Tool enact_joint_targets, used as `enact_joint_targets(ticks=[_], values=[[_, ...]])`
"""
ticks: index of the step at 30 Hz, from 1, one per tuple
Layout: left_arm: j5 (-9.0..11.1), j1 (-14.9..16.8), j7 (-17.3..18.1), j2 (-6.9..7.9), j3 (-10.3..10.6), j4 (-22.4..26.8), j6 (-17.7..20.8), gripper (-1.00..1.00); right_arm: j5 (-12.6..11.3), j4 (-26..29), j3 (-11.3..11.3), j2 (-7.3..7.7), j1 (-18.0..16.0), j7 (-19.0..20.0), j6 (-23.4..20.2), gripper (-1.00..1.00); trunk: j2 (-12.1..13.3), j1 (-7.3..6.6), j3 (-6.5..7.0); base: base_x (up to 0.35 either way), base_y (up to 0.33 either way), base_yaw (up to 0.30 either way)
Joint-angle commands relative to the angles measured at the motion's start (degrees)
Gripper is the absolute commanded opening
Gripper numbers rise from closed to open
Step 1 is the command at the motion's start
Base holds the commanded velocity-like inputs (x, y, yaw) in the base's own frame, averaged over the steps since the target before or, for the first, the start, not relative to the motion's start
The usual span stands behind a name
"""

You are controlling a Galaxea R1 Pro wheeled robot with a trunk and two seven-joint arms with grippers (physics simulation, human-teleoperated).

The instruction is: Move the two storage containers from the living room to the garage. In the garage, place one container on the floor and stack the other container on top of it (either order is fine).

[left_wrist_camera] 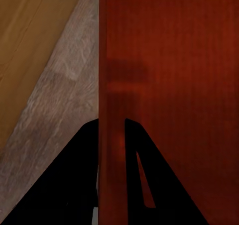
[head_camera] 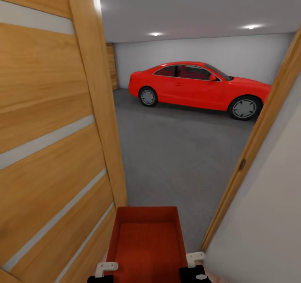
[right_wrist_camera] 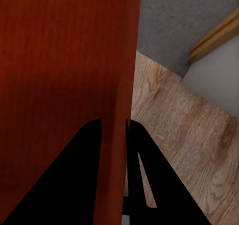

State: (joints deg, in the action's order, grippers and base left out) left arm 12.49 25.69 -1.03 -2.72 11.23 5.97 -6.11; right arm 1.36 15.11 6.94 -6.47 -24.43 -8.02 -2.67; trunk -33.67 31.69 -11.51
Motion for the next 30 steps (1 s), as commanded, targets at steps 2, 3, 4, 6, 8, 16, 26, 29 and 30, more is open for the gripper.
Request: enact_joint_targets(ticks=[2,3,4,6,8,16,26,29,30], values=[[0.3,0.1,0.0,-0.09,2.6,0.5,-0.2,-1.0,-0.9,-0.2,1.1,-0.03,0.0,0.0,-0.2,-1.0,-0.1,0.03,-0.09,0.108,0.078,-0.035],[0.3,0.1,0.0,-0.09,2.6,0.5,-0.2,-1.0,-0.9,-0.2,1.1,-0.03,0.0,0.0,-0.2,-1.0,-0.1,0.03,-0.09,0.079,0.045,-0.02],[0.3,0.1,0.0,-0.09,2.6,0.5,-0.2,-1.0,-0.8,-0.2,1.1,-0.03,0.0,0.0,-0.2,-1.0,-0.1,0.03,-0.09,0.063,0.036,-0.016],[0.3,0.1,0.0,-0.09,2.6,0.5,-0.2,-1.0,-0.8,-0.2,1.1,0.0,0.0,0.0,-0.2,-1.0,-0.1,0.03,-0.09,0.037,0.021,-0.009],[0.3,0.1,0.0,-0.09,2.6,0.5,-0.2,-1.0,-0.9,-0.2,1.1,0.01,0.0,0.0,-0.2,-1.0,-0.1,0.03,-0.09,0.017,0.01,-0.004],[0.3,0.1,0.0,-0.09,2.6,0.5,-0.3,-1.0,-0.8,-0.2,1.0,0.01,0.0,0.0,-0.2,-1.0,-0.1,0.03,-0.09,0.004,0.003,-0.001],[0.3,0.1,0.0,-0.09,2.6,0.4,-0.3,-1.0,-0.9,-0.2,1.0,-0.03,0.0,0.0,-0.2,-1.0,-0.1,0.03,-0.09,0.0,0.0,-0.033],[0.3,0.1,0.0,-0.09,2.6,0.4,-0.3,-1.0,-0.9,-0.2,1.0,-0.03,0.0,0.0,-0.2,-1.0,-0.1,0.03,-0.09,0.0,0.0,-0.197],[0.3,0.1,0.0,-0.09,2.6,0.4,-0.3,-1.0,-0.9,-0.2,1.0,-0.03,0.0,0.0,-0.2,-1.0,-0.1,0.03,-0.09,0.0,0.0,-0.224]])
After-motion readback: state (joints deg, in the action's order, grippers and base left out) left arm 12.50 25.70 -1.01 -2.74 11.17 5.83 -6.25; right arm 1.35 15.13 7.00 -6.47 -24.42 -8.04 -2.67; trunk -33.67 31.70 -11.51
